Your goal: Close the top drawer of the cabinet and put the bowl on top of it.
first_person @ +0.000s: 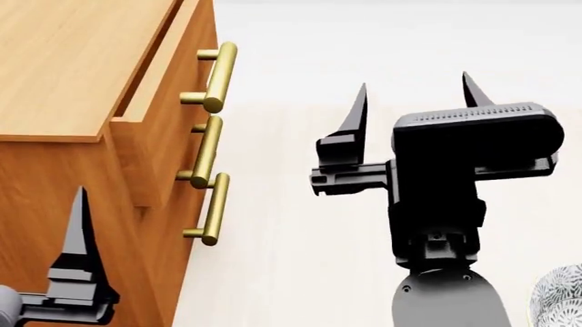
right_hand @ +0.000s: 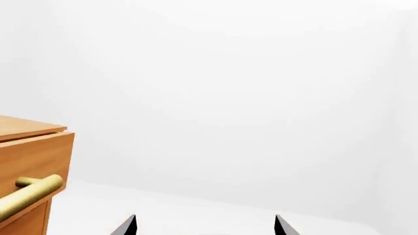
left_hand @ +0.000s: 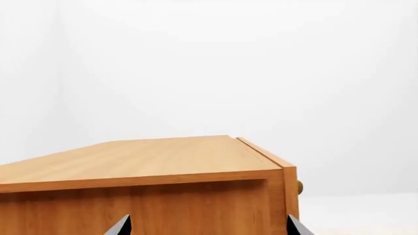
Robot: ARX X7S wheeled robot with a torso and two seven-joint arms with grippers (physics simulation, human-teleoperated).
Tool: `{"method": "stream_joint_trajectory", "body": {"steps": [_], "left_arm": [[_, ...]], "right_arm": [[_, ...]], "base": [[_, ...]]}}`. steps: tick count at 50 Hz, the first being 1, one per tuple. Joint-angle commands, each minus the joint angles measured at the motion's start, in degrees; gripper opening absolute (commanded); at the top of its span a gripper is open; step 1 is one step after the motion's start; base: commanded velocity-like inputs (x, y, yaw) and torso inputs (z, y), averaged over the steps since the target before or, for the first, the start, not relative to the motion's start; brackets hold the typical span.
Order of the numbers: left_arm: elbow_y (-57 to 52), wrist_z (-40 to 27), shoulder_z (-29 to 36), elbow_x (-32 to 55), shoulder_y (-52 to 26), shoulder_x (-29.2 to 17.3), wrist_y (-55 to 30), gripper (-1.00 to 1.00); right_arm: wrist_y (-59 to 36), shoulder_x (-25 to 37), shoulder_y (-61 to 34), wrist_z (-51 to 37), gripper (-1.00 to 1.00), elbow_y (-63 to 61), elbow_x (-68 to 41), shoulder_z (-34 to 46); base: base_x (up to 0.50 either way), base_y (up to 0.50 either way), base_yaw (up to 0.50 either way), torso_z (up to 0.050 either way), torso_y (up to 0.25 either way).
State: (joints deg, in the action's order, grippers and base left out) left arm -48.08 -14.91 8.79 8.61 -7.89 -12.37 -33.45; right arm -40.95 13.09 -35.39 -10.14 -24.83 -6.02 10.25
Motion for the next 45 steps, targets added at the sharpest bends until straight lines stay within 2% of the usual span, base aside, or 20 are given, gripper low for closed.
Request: {"method": "stream_joint_trajectory", "body": {"steps": [1, 10, 20, 33, 45], "left_arm": [[0.1, -0.4, 0.8, 0.0, -0.4, -0.2, -0.2, 1.0], [-0.2, -0.7, 1.1, 0.0, -0.5, -0.7, -0.4, 1.0], [-1.4, -1.1, 0.7, 0.7, -0.4, -1.2, -1.1, 1.0], [-0.5, -1.4, 1.2, 0.7, -0.3, -1.5, -0.3, 1.0], [0.8, -1.8, 1.7, 0.7, -0.7, -1.6, 0.1, 1.0]], "right_arm": [[1.8, -1.5, -10.3, 0.4, 1.0, 14.0, 1.8, 3.7], [9.2, -5.0, -20.8, 0.8, 1.0, 34.7, 3.0, 6.2], [16.2, -8.4, -24.1, 1.2, 1.0, 47.2, 2.5, 8.1], [20.7, -11.3, -25.4, 1.8, 1.0, 54.5, 0.4, 10.2], [21.4, -12.5, -25.0, 0.2, 1.0, 54.9, -3.3, 14.1]], "base": [[0.0, 0.0, 0.0, 0.0, 0.0], [0.0, 0.0, 0.0, 0.0, 0.0], [0.0, 0.0, 0.0, 0.0, 0.0], [0.0, 0.0, 0.0, 0.0, 0.0], [0.0, 0.0, 0.0, 0.0, 0.0]]}}
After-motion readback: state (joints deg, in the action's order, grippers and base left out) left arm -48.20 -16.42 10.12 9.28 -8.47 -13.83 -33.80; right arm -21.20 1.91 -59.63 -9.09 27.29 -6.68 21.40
